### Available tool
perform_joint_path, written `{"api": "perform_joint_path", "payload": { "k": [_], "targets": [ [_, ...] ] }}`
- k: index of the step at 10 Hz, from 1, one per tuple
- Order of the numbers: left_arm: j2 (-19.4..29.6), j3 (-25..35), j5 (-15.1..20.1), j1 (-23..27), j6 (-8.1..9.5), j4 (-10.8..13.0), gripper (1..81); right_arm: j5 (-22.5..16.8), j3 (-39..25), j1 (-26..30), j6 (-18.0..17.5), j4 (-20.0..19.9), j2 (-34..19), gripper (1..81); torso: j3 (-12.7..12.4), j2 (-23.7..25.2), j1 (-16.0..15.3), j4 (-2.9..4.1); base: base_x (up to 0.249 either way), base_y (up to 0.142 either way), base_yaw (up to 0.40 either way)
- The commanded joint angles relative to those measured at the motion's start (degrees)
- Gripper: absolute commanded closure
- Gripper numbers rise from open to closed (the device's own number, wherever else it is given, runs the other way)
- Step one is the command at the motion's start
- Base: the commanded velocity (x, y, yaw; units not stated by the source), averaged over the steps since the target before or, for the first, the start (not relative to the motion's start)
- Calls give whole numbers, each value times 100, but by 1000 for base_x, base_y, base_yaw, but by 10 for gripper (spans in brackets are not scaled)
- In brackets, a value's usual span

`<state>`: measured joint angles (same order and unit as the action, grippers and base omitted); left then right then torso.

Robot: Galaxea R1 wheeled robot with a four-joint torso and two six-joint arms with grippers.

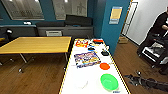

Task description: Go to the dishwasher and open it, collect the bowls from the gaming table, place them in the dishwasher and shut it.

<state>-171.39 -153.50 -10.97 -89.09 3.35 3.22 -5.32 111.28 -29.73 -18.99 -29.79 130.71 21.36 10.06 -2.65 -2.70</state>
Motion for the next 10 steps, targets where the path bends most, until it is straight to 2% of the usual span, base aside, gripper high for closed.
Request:
{"api": "perform_joint_path", "payload": {
  "k": [1,6,10],
  "targets": [
    [8,4,333,45,25,-32,10,-101,438,630,-43,-97,178,10,0,0,0,0,0,0,0],
    [-1,22,333,45,25,-23,10,-93,578,498,-43,-97,450,10,0,0,0,0,0,0,0],
    [8,22,333,44,25,-32,10,-75,639,499,-26,-62,898,10,2,-2,0,0,0,0,0]
  ]
}}
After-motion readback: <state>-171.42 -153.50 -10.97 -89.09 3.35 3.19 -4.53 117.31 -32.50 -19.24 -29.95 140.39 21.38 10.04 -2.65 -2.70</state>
